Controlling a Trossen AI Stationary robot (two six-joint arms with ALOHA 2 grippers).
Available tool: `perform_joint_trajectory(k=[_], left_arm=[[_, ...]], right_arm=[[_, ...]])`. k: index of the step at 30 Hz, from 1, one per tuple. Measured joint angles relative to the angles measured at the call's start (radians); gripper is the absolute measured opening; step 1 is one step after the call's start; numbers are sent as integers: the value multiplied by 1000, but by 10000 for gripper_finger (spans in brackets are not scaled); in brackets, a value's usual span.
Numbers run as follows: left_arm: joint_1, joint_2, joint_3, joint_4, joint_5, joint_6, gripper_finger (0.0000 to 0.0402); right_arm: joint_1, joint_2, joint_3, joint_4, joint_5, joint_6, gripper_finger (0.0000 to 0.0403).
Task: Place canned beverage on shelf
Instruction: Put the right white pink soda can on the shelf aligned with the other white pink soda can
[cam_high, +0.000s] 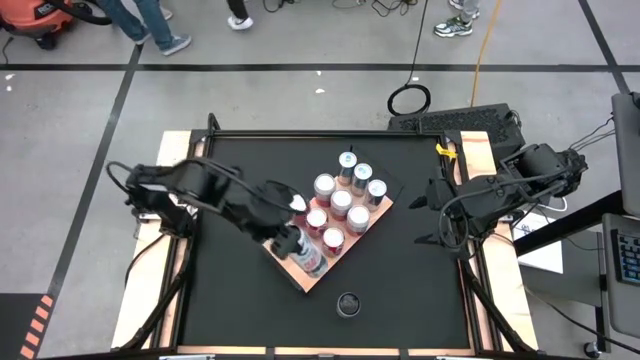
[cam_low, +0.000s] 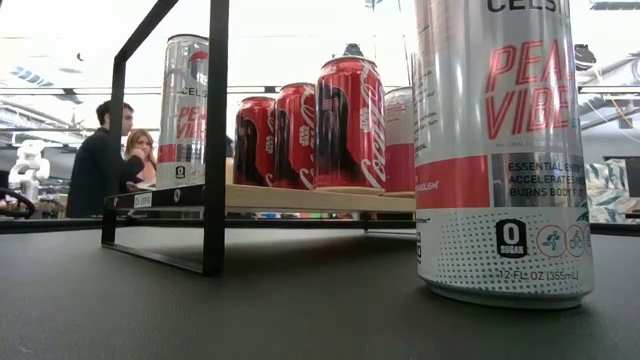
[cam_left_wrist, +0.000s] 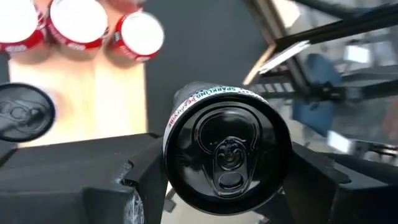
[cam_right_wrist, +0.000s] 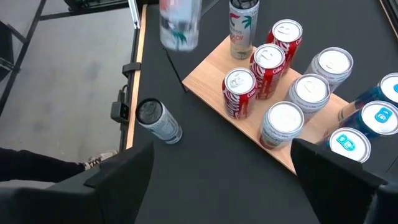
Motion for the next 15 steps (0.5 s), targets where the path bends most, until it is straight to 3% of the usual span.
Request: perform_joint_trajectory(k=[9,15], left_arm=[[-4,85,0,-101,-43,-28,244],[-6,114,0,-122,-125,-6,244]], right_arm=[[0,0,0,5,2,1,357],[0,0,0,5,8,-15,357]])
